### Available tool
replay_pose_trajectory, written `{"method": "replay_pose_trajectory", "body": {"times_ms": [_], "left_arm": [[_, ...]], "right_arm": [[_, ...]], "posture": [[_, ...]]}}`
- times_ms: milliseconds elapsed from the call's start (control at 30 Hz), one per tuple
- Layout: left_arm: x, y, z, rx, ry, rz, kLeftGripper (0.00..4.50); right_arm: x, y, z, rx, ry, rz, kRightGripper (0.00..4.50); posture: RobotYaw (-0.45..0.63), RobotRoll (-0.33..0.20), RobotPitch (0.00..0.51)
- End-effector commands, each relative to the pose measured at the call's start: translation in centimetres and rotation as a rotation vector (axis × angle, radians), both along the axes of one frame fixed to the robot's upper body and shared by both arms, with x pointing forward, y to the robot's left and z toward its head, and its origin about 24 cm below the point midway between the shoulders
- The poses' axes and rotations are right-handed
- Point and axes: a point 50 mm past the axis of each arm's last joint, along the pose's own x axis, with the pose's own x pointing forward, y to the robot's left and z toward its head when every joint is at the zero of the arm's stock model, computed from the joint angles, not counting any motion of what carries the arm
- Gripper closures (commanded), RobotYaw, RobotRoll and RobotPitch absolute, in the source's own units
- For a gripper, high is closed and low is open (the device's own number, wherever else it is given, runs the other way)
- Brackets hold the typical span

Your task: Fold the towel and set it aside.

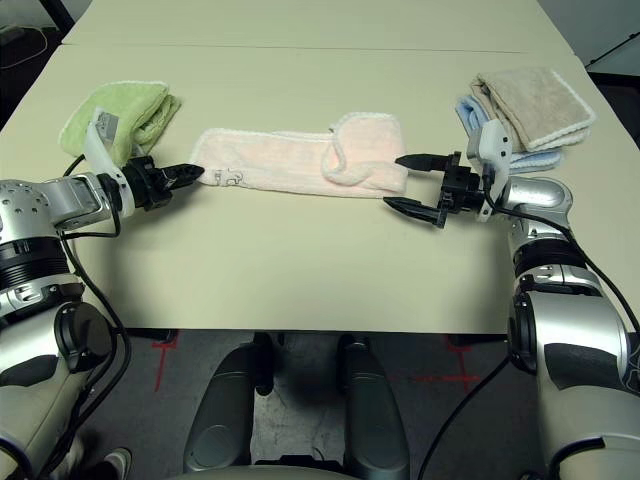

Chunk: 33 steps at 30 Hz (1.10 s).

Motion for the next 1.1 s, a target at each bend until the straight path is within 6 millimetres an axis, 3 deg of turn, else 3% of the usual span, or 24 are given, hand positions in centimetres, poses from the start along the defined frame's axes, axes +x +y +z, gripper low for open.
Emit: {"method": "replay_pose_trajectory", "body": {"times_ms": [33, 400, 567, 700, 900, 1100], "left_arm": [[-0.4, 1.2, -0.5, 0.023, 0.021, 0.041, 4.45], [-2.7, 4.9, 1.3, 0.116, -0.01, 0.116, 4.45], [-3.1, 5.6, 2.2, 0.136, -0.03, 0.135, 4.45], [-2.9, 4.7, 3.1, 0.142, -0.068, 0.079, 4.45], [-3.7, 0.9, 4.2, 0.18, -0.125, -0.191, 4.45], [-2.9, -1.8, 5.4, 0.159, -0.198, -0.268, 4.45]], "right_arm": [[-0.1, -0.4, 0.3, 0.0, -0.008, -0.012, 0.0], [0.0, -0.2, 0.3, 0.002, -0.007, -0.009, 0.0], [0.1, -0.1, 0.3, 0.001, -0.005, -0.009, 0.0], [0.1, -0.1, 0.4, -0.001, -0.006, -0.007, 0.0], [0.2, 0.0, 0.4, -0.009, -0.01, -0.007, 0.0], [0.1, 0.0, 0.4, -0.011, -0.01, -0.005, 0.0]], "posture": [[0.06, 0.0, 0.238], [0.08, 0.0, 0.238], [0.08, 0.0, 0.234], [0.08, 0.0, 0.231], [0.08, 0.0, 0.223], [0.08, 0.0, 0.217]]}}
